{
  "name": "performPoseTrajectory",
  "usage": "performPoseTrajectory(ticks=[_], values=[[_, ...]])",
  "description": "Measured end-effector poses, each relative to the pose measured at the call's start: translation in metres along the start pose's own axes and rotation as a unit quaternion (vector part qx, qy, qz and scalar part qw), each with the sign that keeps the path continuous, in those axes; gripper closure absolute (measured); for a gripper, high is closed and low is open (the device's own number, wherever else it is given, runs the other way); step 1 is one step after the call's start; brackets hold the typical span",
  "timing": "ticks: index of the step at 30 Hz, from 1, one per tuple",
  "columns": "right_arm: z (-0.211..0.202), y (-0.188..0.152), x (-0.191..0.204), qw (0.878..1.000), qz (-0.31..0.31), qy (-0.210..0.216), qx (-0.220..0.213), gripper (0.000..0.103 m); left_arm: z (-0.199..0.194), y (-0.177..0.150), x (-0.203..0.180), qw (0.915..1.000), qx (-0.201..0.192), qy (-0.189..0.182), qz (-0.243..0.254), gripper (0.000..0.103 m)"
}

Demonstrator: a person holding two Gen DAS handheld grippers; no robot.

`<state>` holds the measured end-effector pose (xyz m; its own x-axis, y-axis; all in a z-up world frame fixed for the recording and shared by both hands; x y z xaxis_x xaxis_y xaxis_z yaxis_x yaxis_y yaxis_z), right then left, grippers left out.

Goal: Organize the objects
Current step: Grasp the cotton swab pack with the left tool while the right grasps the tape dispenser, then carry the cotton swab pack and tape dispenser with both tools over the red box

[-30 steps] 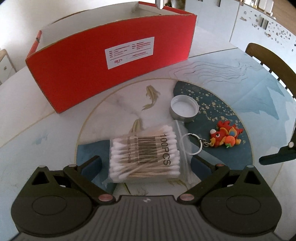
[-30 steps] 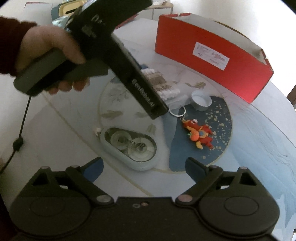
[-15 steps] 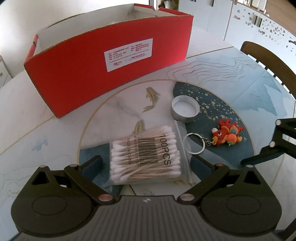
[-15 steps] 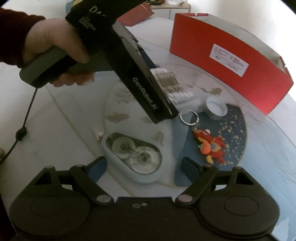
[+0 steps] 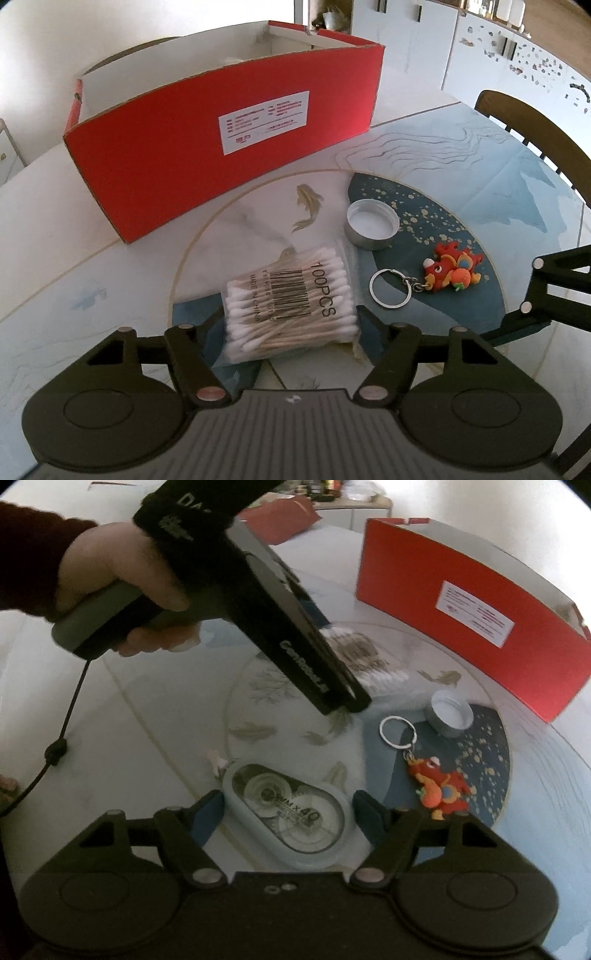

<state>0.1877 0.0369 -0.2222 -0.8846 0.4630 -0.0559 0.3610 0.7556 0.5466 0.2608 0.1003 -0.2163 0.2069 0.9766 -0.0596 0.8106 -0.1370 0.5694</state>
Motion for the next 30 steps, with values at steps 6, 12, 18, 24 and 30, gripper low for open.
performPoseTrajectory(ticks=[6,12,18,24,30], values=[[-0.011,-0.01,-0.007,0.998,0.056,-0.032,-0.002,0.028,-0.007,-0.005,0.004,0.9999,-0.008,0.002,-0.012,0.033],[-0.021,-0.024,-0.024,0.989,0.127,-0.072,0.001,0.028,-0.019,-0.012,0.007,0.9989,-0.02,-0.009,-0.041,0.033],[-0.038,-0.025,-0.036,0.98,0.176,-0.091,-0.014,0.028,-0.035,-0.014,0.006,0.9978,-0.032,-0.012,-0.056,0.033],[-0.053,-0.019,-0.051,0.974,0.199,-0.11,-0.017,0.028,-0.049,-0.011,0.002,0.9969,-0.037,-0.016,-0.068,0.033],[-0.072,-0.004,-0.072,0.968,0.217,-0.121,-0.039,0.028,-0.066,-0.001,-0.002,0.9959,-0.047,-0.023,-0.074,0.033]])
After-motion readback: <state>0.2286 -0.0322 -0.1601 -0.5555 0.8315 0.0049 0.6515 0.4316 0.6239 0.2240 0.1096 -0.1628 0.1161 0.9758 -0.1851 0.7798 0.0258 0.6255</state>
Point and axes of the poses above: each gripper's, at about its wrist camera, not at the fingertips, and z roughly the way its jaws point, x to its left, y to its top, the point moved 10 cm from there along z, roughly the way its jaws point, and after that the axes turned 7 degrees about -z, right-handed, at the moved point
